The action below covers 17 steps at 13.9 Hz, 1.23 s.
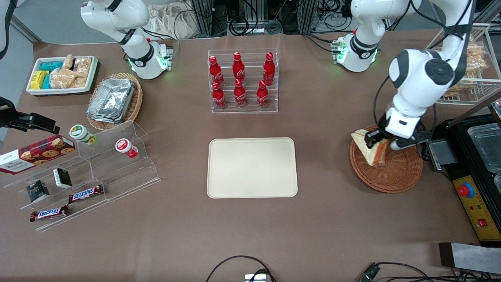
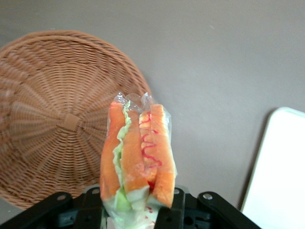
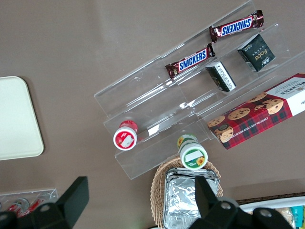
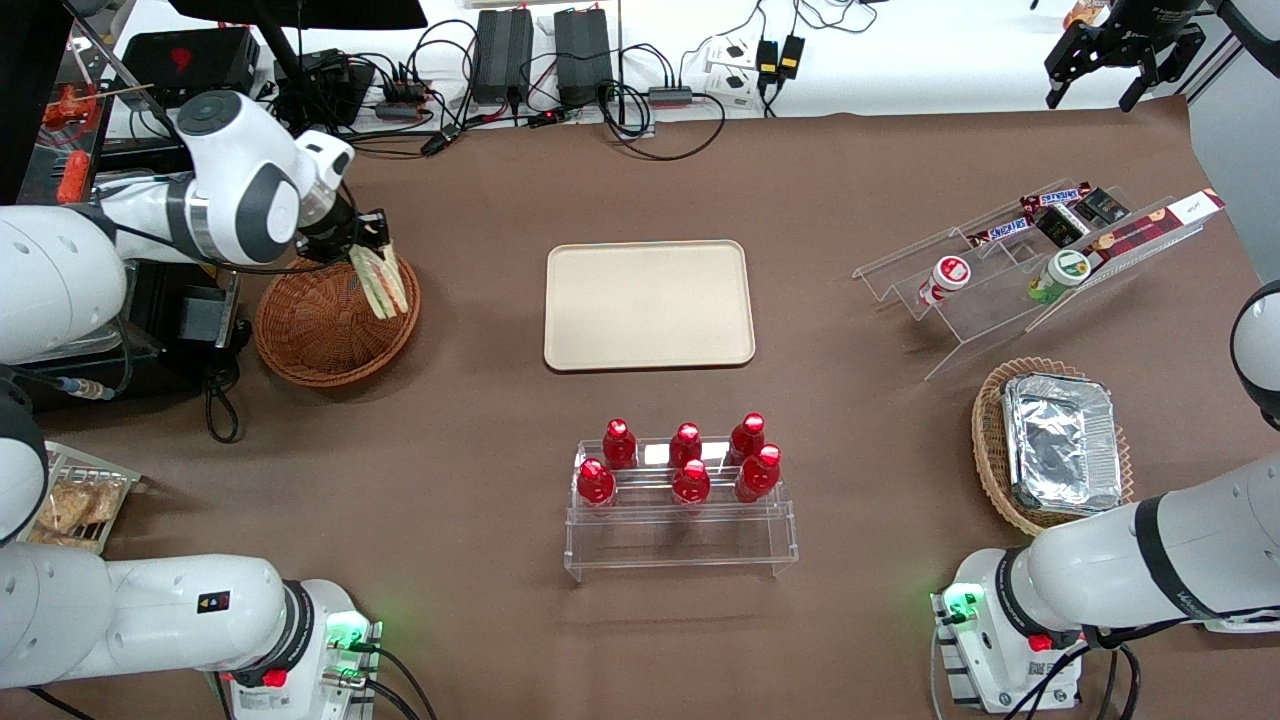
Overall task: Place sandwich from basket to tray
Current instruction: 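Lift the sandwich out of the basket and carry it over the cream tray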
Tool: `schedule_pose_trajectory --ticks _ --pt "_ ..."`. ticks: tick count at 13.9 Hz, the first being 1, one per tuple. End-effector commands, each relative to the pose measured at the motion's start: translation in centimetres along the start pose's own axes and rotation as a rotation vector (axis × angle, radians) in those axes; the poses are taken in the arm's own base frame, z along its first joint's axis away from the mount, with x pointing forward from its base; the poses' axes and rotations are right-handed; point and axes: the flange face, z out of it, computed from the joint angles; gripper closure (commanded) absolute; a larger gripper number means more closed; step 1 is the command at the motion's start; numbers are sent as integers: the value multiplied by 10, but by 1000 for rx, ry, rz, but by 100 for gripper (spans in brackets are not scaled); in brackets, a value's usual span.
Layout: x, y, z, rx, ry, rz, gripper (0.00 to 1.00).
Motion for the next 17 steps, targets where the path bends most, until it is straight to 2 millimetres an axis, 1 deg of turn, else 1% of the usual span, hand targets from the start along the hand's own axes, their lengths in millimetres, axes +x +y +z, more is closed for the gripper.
schedule_pose_trajectory --ticks 1,2,4,6,7,9,11,14,15,17 --pt "-26 37 -6 13 3 110 61" --pt "-32 53 -10 6 10 143 61" --pt "-47 85 -12 -7 13 210 61" --pt "-57 108 -13 -20 11 251 61" --pt "-64 120 -15 -26 14 274 59" --pt "-79 139 -18 -35 16 317 59" --pt "-81 156 -19 -54 14 343 59" --pt "-74 189 -5 -102 -24 381 59" --pt "-77 199 -2 -112 -34 396 59" --pt "-75 211 6 -98 -27 410 59"
